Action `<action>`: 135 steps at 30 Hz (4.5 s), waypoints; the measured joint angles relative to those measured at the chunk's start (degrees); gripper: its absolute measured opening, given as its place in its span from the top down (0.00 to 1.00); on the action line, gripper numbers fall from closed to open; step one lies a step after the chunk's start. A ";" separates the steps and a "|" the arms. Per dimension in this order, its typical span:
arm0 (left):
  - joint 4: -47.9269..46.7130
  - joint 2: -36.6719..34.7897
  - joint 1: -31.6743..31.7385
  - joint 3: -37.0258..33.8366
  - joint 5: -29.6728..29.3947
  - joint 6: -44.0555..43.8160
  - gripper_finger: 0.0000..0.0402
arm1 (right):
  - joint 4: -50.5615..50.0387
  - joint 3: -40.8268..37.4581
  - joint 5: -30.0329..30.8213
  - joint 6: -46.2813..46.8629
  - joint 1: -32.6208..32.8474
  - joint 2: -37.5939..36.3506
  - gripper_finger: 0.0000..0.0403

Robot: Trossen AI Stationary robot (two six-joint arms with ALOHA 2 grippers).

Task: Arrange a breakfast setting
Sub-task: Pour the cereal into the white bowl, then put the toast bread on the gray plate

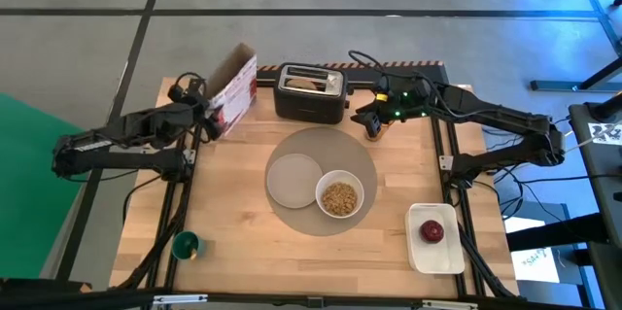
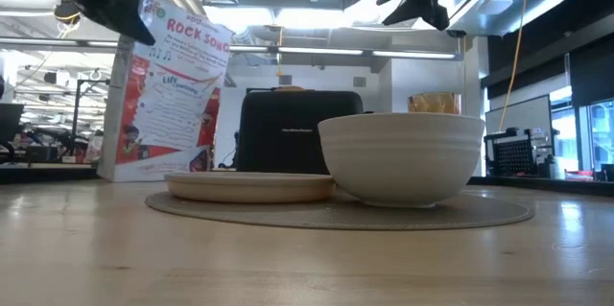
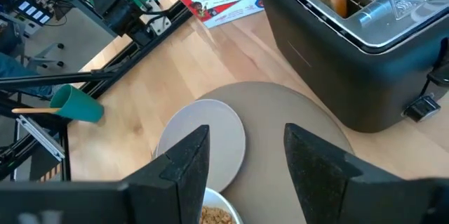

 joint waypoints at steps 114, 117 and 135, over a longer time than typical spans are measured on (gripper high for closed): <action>-9.07 73.23 19.64 66.12 42.25 39.47 0.96 | -3.69 -0.02 -9.38 -7.58 0.00 -8.35 0.57; -11.78 73.21 17.99 69.77 41.53 39.47 0.96 | -3.69 -0.02 -9.25 -7.58 0.00 -8.35 0.57; -33.45 68.83 8.88 74.13 53.04 11.80 0.97 | -2.33 -1.08 -5.90 -8.94 0.04 -8.41 0.57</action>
